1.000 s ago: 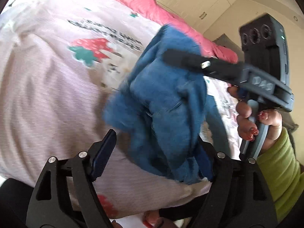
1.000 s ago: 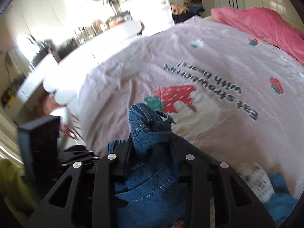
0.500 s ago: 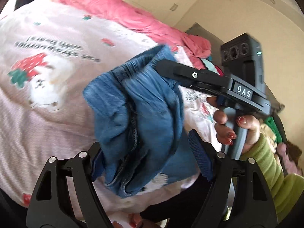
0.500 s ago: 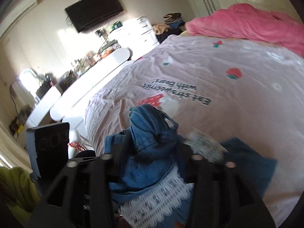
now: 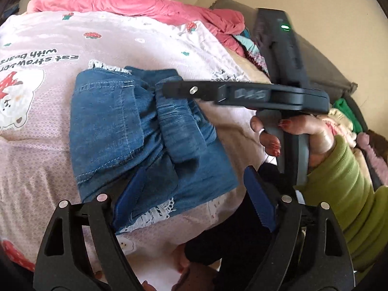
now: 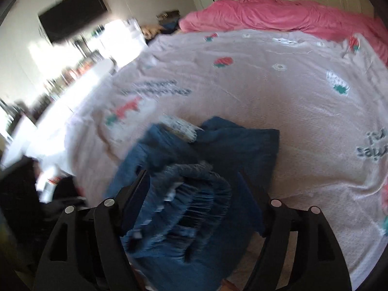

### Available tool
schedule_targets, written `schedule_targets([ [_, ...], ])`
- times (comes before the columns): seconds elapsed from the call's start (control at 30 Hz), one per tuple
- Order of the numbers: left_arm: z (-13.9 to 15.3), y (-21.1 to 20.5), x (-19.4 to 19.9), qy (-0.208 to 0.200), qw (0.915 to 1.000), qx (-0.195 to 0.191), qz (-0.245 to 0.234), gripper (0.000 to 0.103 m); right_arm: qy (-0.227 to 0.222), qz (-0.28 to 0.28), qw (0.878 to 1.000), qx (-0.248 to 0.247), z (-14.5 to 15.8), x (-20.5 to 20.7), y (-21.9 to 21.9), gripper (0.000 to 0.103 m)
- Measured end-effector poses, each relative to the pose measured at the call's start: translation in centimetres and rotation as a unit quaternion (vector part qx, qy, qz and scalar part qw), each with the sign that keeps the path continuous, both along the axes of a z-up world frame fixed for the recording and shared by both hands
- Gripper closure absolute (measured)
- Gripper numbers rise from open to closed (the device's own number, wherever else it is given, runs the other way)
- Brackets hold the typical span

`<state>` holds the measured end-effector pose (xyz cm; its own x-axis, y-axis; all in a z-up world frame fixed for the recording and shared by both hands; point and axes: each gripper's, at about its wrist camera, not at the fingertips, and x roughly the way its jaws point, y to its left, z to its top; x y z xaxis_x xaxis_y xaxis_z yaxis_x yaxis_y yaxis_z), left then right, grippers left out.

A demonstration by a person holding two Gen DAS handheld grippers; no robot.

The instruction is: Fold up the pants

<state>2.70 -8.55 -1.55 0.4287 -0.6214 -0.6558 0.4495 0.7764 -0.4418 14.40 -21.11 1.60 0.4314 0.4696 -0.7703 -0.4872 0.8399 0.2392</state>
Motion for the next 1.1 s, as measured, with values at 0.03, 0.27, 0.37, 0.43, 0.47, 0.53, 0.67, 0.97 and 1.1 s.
schedule_targets([
  [0.03, -0.3, -0.1, 0.1, 0.005, 1.0000, 0.003, 0.000, 0.028, 0.009, -0.006, 1.000, -0.011, -0.7, 0.3, 0.0, 0.027],
  [0.27, -0.1, -0.1, -0.6, -0.001, 0.9998, 0.017, -0.008, 0.027, 0.015, -0.029, 0.999, -0.003, -1.6, 0.0, -1.1, 0.022],
  [0.37, 0.9, 0.6, -1.5, -0.007, 0.9999, 0.010, -0.010, 0.023, -0.007, -0.034, 0.999, 0.012, -0.3, -0.6, -1.9, 0.021],
  [0.43, 1.8, 1.8, -1.9, -0.019, 0.9998, 0.007, 0.001, 0.022, -0.028, -0.045, 0.998, 0.016, 0.8, -1.4, -2.8, 0.021],
  [0.47, 2.1, 2.4, -2.0, -0.024, 0.9997, 0.006, 0.007, 0.021, -0.035, -0.045, 0.998, 0.020, 1.2, -1.7, -3.1, 0.021],
  [0.53, 2.9, 3.7, -1.9, -0.033, 0.9990, 0.011, 0.028, 0.018, -0.054, -0.043, 0.997, 0.027, 2.2, -2.8, -3.9, 0.021],
  [0.67, 4.1, 6.7, -0.8, -0.048, 0.9954, 0.024, 0.080, 0.014, -0.086, -0.031, 0.996, 0.024, 3.5, -5.4, -4.6, 0.021],
  [0.97, 4.8, 9.4, 2.9, -0.046, 0.9899, 0.050, 0.125, 0.014, -0.123, 0.044, 0.991, 0.008, 4.1, -11.4, -2.0, 0.021],
  [1.1, 3.9, 9.2, 5.3, -0.023, 0.9931, 0.035, 0.109, 0.026, -0.121, 0.093, 0.988, 0.002, 3.7, -13.3, 0.8, 0.021],
])
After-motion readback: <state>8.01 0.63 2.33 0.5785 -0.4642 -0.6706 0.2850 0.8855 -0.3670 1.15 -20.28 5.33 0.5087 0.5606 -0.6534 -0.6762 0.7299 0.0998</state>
